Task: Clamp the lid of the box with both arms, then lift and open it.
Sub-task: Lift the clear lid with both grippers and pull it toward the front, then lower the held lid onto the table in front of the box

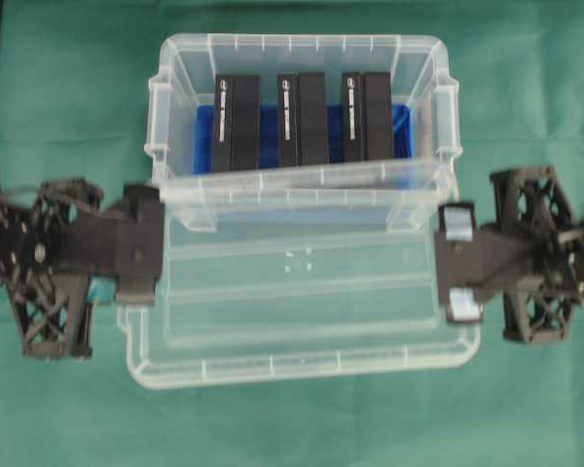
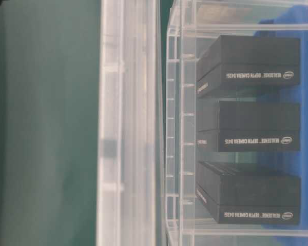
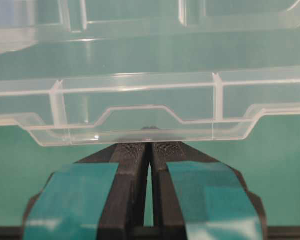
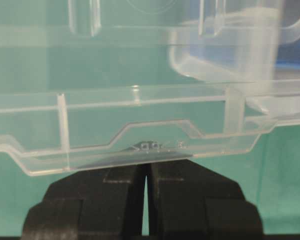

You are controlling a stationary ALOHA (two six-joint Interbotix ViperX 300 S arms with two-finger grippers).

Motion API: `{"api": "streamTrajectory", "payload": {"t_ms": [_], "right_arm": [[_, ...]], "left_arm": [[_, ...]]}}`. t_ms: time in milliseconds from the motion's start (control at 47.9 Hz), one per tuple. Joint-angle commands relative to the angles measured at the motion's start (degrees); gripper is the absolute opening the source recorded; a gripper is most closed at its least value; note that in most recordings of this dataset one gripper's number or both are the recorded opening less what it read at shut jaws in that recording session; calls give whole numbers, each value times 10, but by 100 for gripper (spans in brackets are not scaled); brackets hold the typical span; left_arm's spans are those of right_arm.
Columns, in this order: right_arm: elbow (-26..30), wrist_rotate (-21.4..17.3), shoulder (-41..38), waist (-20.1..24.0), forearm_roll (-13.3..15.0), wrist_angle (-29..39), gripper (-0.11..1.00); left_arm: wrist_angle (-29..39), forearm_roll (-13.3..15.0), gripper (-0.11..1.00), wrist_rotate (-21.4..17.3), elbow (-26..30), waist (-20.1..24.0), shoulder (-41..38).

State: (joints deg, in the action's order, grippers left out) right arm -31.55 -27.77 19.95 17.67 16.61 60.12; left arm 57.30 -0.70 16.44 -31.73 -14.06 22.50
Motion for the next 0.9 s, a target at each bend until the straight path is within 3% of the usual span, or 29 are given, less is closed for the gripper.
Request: {"api": "streamTrajectory", "payload": {"t_ms": [0, 334, 564, 877], "right_arm": [[47, -21, -8, 15, 18, -11, 0], [70, -69, -37, 60, 32, 14, 0], [63, -94, -47, 62, 32, 15, 0], [43, -98, -57, 64, 31, -3, 0]], "left_arm": [[-31, -8, 1, 7, 30, -11, -4], [-30, -14, 1, 38, 42, -46, -23], [-45, -14, 1, 42, 38, -59, -37], [-71, -14, 1, 59, 22, -74, -39]]}}
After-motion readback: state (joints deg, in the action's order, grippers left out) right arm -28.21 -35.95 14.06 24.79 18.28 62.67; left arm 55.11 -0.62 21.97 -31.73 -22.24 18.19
